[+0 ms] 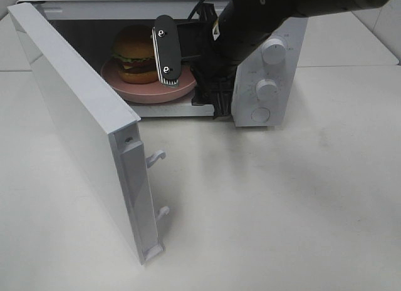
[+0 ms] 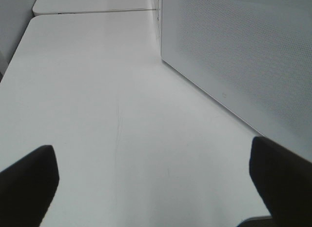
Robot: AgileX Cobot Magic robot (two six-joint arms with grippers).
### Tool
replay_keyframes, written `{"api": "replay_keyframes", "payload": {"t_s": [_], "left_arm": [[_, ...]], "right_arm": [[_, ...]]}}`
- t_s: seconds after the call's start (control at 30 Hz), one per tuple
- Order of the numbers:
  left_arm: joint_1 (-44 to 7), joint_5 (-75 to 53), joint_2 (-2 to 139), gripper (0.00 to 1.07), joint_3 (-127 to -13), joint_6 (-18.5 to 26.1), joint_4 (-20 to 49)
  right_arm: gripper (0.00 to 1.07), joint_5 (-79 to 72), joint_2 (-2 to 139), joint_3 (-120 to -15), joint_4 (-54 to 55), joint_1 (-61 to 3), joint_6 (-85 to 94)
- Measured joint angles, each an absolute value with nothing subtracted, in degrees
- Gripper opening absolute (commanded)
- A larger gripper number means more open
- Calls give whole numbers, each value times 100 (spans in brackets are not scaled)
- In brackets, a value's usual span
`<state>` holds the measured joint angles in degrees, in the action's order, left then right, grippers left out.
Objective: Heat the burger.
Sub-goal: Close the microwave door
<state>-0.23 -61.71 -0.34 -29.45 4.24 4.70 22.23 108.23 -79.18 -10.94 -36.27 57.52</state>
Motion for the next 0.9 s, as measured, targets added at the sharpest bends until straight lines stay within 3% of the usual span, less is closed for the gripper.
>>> {"api": "replay_keyframes", "payload": {"t_s": [0.9], "left_arm": [[-23, -6171, -34, 100, -2945, 424, 470]], "right_arm": [[71, 2212, 8915, -6142, -1112, -3627, 3025]]}}
